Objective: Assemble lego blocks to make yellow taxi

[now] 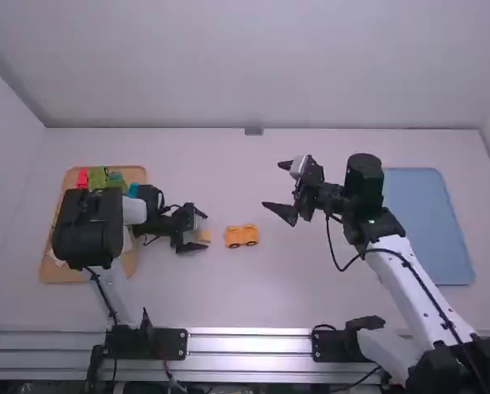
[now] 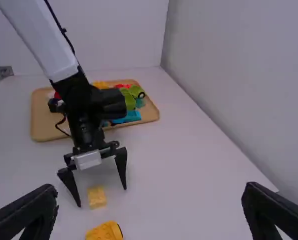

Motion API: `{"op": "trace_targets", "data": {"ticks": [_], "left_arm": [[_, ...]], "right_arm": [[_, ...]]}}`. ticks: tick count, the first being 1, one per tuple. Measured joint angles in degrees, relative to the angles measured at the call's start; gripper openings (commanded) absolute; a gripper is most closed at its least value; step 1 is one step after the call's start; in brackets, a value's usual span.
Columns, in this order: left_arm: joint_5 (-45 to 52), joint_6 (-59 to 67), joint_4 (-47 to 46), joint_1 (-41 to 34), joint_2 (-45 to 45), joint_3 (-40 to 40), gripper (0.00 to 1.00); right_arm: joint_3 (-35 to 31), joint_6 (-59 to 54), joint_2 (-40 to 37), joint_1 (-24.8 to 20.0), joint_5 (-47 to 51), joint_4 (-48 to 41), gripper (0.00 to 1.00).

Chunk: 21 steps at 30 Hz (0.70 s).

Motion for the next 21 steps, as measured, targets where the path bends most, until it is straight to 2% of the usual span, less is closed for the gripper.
{"op": "trace_targets", "data": {"ticks": [3,5,9,17,21], "left_arm": [[-0.24,-0.17,-0.48,0.00,0.09,0.00,0.78],[-0.59,-0.11,-0.98,-0.02,0.09,0.00,0.66],[-0.87,-0.22,-1.22,0.00,0.09,0.00,0.50],[-1.27,-0.22,-0.76,0.00,0.09,-0.17,0.54],[-1.01,-0.22,-0.81,0.00,0.09,-0.55,0.60]], "right_arm": [[0.02,0.11,0.00,0.00,0.02,-0.04,0.99],[0.02,-0.04,0.00,0.00,0.00,-0.02,0.99],[0.02,-0.07,0.00,0.00,0.00,-0.04,0.99],[0.00,-0.13,0.00,0.00,0.02,-0.04,0.99],[0.00,-0.02,0.00,0.00,0.02,0.31,0.99]]}}
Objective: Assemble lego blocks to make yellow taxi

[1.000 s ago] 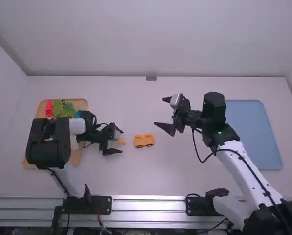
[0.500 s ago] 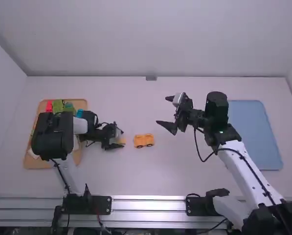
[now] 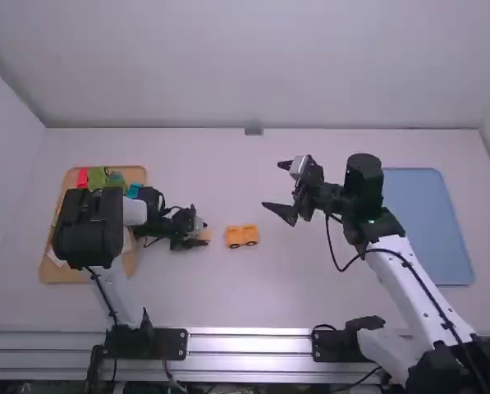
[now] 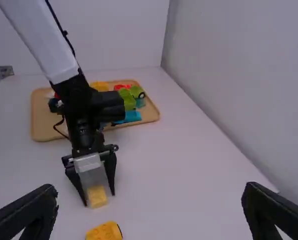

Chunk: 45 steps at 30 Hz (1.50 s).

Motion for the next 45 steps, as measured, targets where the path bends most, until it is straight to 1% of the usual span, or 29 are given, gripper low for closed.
{"op": "trace_targets", "data": {"ticks": [2,6,8,12,14,20,21,23,25,27,29,33,35,36,37,38,39,41,43,45], "left_arm": [[0.02,-0.02,0.02,0.00,0.00,0.00,0.61],[-0.22,-0.22,-0.35,-0.02,0.00,0.00,0.60],[-0.24,-0.31,-0.39,0.00,0.00,0.00,0.57],[-0.26,-0.37,-0.39,0.00,0.00,0.00,0.53],[-0.28,-0.28,-0.37,0.00,0.00,0.00,0.49],[-0.52,-0.20,-0.46,-0.02,0.00,0.00,0.48],[-0.50,-0.20,-0.44,-0.02,0.00,0.00,0.46],[-0.48,-0.17,-0.33,0.00,0.00,0.00,0.36],[-0.48,-0.15,-0.13,-0.02,0.00,0.00,0.33],[-0.35,-0.24,-0.20,-0.02,0.00,0.00,0.33],[-0.07,-0.37,-0.72,-0.02,-0.02,0.00,0.32],[-0.04,0.31,-6.05,-0.02,-1.25,-0.35,0.23],[-0.02,0.44,-8.17,-0.02,-2.93,-0.70,0.21],[0.26,0.46,-9.86,0.00,-5.03,-0.87,0.22],[0.52,0.48,-11.08,-0.02,-6.75,-0.90,0.19],[1.01,0.46,-12.44,-0.13,-9.11,-0.90,0.18],[1.25,0.48,-12.81,-0.26,-10.01,-0.90,0.18],[1.95,0.46,-13.68,-0.94,-14.62,-0.90,0.19],[2.43,-0.07,-12.83,-2.08,-17.00,-0.92,0.19],[3.19,-1.84,-10.78,-3.87,-18.14,-1.01,0.22]], "right_arm": [[0.00,-0.15,0.00,0.00,0.00,-0.11,0.99],[0.02,-0.11,0.00,0.02,-0.02,-0.35,0.99],[0.02,-0.09,0.00,0.00,0.00,-0.72,0.99],[0.00,-0.07,0.00,0.00,0.00,-1.20,0.99],[0.00,-0.17,0.00,0.02,-0.02,-1.22,0.99],[0.00,-0.20,0.00,0.00,0.00,-1.46,0.99],[0.00,-0.02,0.00,0.00,0.00,-1.46,0.99],[0.02,-0.24,0.00,0.00,0.02,-1.62,0.99],[0.02,-0.11,0.00,0.00,-0.02,-1.81,0.99],[0.00,-0.59,0.00,0.00,0.00,-2.62,0.99],[0.00,-2.97,0.00,0.00,0.00,-5.73,0.99],[-0.07,-8.66,0.04,0.00,0.02,-11.21,0.99],[-0.11,-10.38,0.46,0.00,-0.04,-11.50,0.99],[-0.11,-11.89,1.51,0.02,-0.11,-11.52,0.99],[-0.11,-13.07,2.95,0.00,-0.26,-11.50,0.99],[-0.11,-14.19,5.25,0.02,-0.35,-11.50,0.99],[-0.11,-14.64,5.84,0.00,-0.42,-11.50,0.99],[-0.11,-18.80,12.15,0.04,-1.75,-11.72,0.99],[-0.22,-23.91,17.20,0.39,-3.21,-11.67,0.99],[-0.59,-30.64,22.64,1.60,-4.55,-11.76,0.99]]}}
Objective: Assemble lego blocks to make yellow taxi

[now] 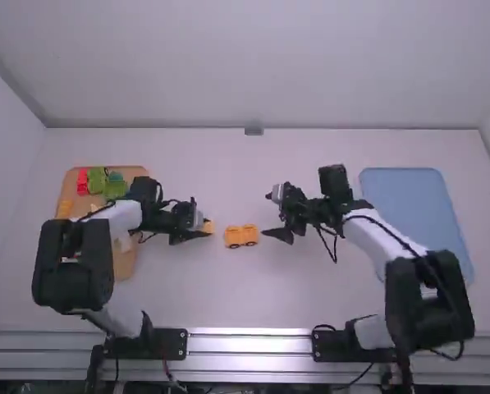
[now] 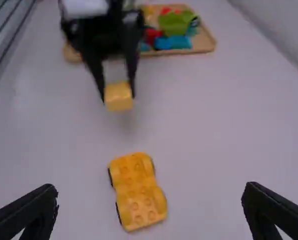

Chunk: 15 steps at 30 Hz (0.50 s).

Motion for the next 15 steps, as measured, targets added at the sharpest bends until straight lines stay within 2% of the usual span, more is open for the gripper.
{"op": "trace_targets", "data": {"ticks": [5,8,15], "left_arm": [[0.24,-7.10,6.58,-5.38,-0.24,-1.92,0.23],[-0.07,-11.82,10.82,-8.39,-0.26,-2.95,0.21],[-5.64,-25.44,22.23,-15.10,-0.24,-5.60,0.19]], "right_arm": [[-0.83,-11.56,8.02,2.60,-1.05,0.98,0.99],[-0.85,-15.76,11.82,2.62,-1.64,5.55,0.99],[-0.85,-13.07,21.33,2.56,-2.45,19.87,0.99]]}}
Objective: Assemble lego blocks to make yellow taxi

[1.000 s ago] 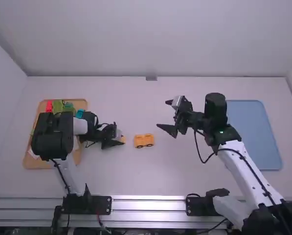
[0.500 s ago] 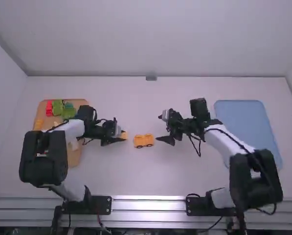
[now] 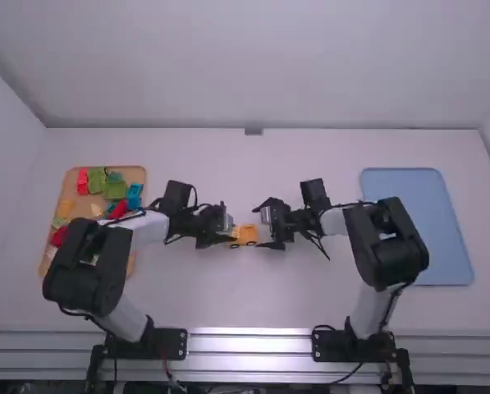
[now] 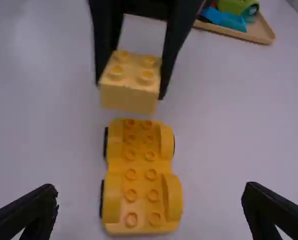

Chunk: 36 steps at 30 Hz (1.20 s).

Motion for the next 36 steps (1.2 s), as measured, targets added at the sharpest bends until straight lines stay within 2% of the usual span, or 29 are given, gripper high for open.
{"op": "trace_targets", "data": {"ticks": [4,14,22,26,28,31,36], "left_arm": [[-2.01,-5.35,4.13,-2.12,0.00,-1.22,0.19],[-3.48,-10.93,9.60,-2.21,0.00,-4.35,0.20],[-3.45,-11.54,8.87,-2.19,0.00,-4.42,0.17],[-4.39,-11.56,8.09,-2.19,0.00,-4.44,0.15],[-5.14,-11.52,8.13,-2.21,0.00,-4.44,0.15],[-6.43,-11.61,9.25,-2.19,0.00,-4.44,0.15],[-7.43,-12.44,10.86,-2.19,0.00,-4.55,0.16]], "right_arm": [[0.00,2.99,3.91,1.03,-0.07,4.07,0.99],[0.00,6.01,4.48,2.93,1.14,4.55,0.99],[0.00,12.98,11.37,4.02,0.48,19.32,0.99],[0.00,15.45,12.28,3.41,-1.25,20.44,1.00],[0.00,15.93,12.28,3.39,-1.70,20.52,0.98],[0.00,16.65,12.28,3.34,-2.32,20.04,0.79],[0.00,16.92,12.28,3.37,-2.47,18.73,0.72]]}}
